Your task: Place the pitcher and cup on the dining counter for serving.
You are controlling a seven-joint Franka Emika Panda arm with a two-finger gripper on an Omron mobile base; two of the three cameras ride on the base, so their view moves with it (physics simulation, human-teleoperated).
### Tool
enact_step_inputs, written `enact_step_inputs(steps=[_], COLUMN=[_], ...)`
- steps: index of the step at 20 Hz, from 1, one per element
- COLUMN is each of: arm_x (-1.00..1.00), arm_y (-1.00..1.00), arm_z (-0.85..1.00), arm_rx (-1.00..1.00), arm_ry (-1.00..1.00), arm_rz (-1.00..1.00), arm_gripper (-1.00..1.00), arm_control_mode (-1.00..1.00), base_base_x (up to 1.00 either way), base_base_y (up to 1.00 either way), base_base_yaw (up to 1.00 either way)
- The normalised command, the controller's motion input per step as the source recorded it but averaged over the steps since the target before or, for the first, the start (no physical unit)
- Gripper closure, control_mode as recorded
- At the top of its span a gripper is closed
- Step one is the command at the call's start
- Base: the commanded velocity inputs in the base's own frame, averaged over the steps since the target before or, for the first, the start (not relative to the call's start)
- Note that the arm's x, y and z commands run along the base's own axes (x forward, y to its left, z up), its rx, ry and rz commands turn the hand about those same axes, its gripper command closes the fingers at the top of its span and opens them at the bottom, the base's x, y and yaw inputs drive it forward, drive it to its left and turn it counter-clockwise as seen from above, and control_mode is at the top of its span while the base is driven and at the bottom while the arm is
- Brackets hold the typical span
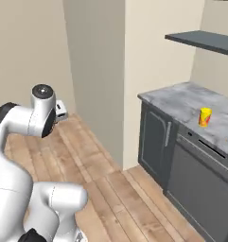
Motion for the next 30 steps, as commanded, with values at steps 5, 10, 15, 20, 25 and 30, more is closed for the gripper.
enact_step_inputs(steps=[5, 10, 15, 20, 25, 30], arm_x=[0.00, 0.00, 0.00, 0.00, 0.00, 0.00], arm_y=[0.00, 0.00, 0.00, 0.00, 0.00, 0.00], arm_z=[0.00, 0.00, 0.00, 0.00, 0.00, 0.00], arm_rx=[0.00, 0.00, 0.00, 0.00, 0.00, 0.00], arm_ry=[0.00, 0.00, 0.00, 0.00, 0.00, 0.00], arm_rz=[0.00, 0.00, 0.00, 0.00, 0.00, 0.00], arm_gripper=[-1.00, -1.00, -1.00, -1.00, -1.00, -1.00], arm_control_mode=[1.00, 1.00, 1.00, 1.00, 1.00, 1.00], base_base_x=[-0.10, 0.33, 0.98, 0.98, 0.38, 0.08], base_base_y=[-0.11, -0.08, 0.17, 0.54, 0.72, 0.59], base_base_yaw=[-0.85, -0.78, -0.52, -0.48, -0.33, -0.29])
